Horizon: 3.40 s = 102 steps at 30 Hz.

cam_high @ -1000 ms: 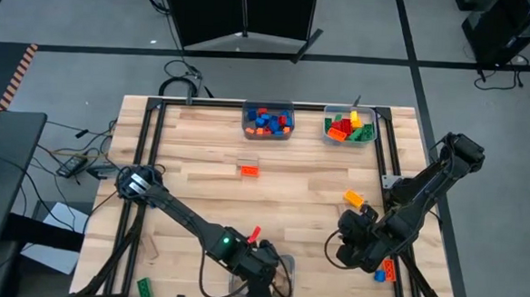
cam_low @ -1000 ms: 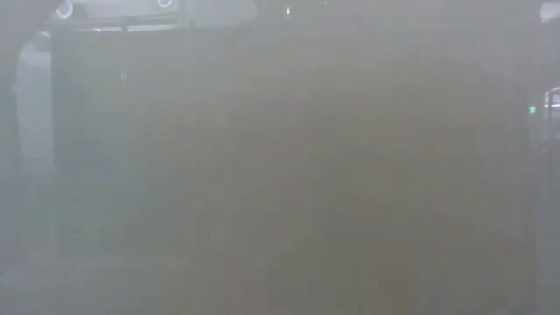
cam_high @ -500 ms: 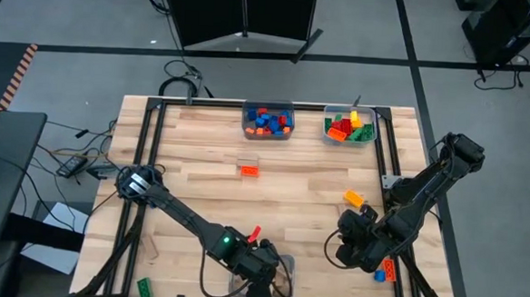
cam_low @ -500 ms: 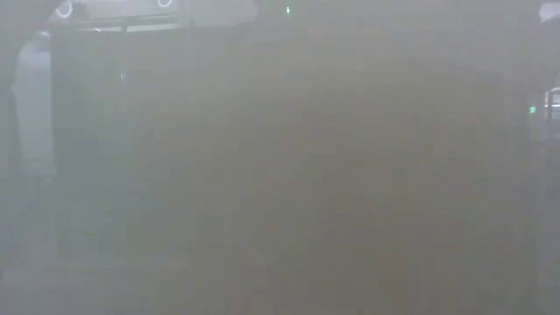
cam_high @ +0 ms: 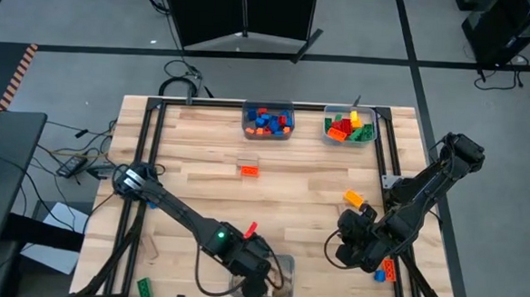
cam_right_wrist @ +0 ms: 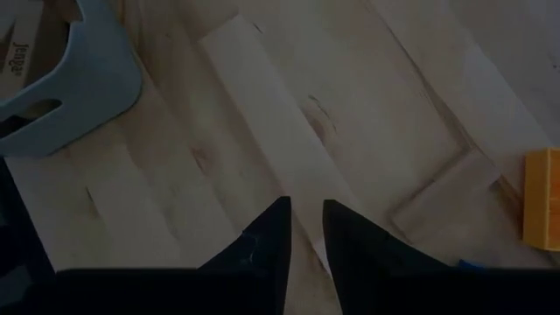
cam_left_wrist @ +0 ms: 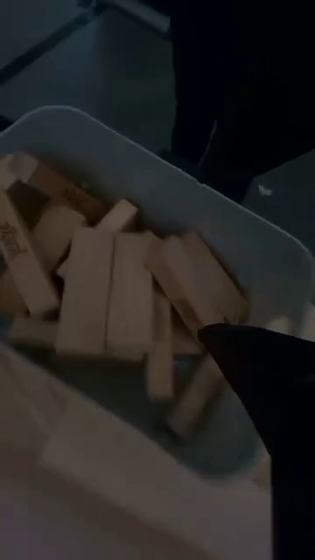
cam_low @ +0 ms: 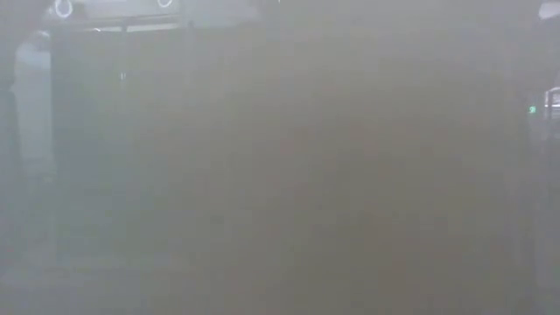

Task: Sort blocks by size
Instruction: Put the large green game piece into the transparent bin

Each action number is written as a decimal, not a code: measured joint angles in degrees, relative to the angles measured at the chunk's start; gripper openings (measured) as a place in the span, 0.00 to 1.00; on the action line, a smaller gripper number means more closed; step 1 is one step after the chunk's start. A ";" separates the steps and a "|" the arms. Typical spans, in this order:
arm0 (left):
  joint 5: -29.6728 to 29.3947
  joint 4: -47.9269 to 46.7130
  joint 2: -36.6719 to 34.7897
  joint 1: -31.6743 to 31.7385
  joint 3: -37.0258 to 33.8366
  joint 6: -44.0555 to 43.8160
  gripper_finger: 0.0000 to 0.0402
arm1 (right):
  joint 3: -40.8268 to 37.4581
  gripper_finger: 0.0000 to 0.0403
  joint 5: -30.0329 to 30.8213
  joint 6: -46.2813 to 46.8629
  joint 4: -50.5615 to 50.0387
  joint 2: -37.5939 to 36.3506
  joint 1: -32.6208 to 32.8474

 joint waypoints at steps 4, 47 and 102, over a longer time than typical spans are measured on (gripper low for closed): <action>-0.23 -6.03 -2.82 -0.77 0.00 -1.29 0.69 | 0.00 0.21 0.00 -0.17 -0.02 0.00 0.00; 41.73 -19.36 -3.40 -19.17 -30.16 1.60 0.68 | 0.00 0.20 1.98 -3.63 5.43 0.02 -0.87; 16.03 -25.13 -3.25 -2.65 -26.45 18.93 0.59 | -0.02 0.20 2.56 -7.74 8.20 0.02 -4.26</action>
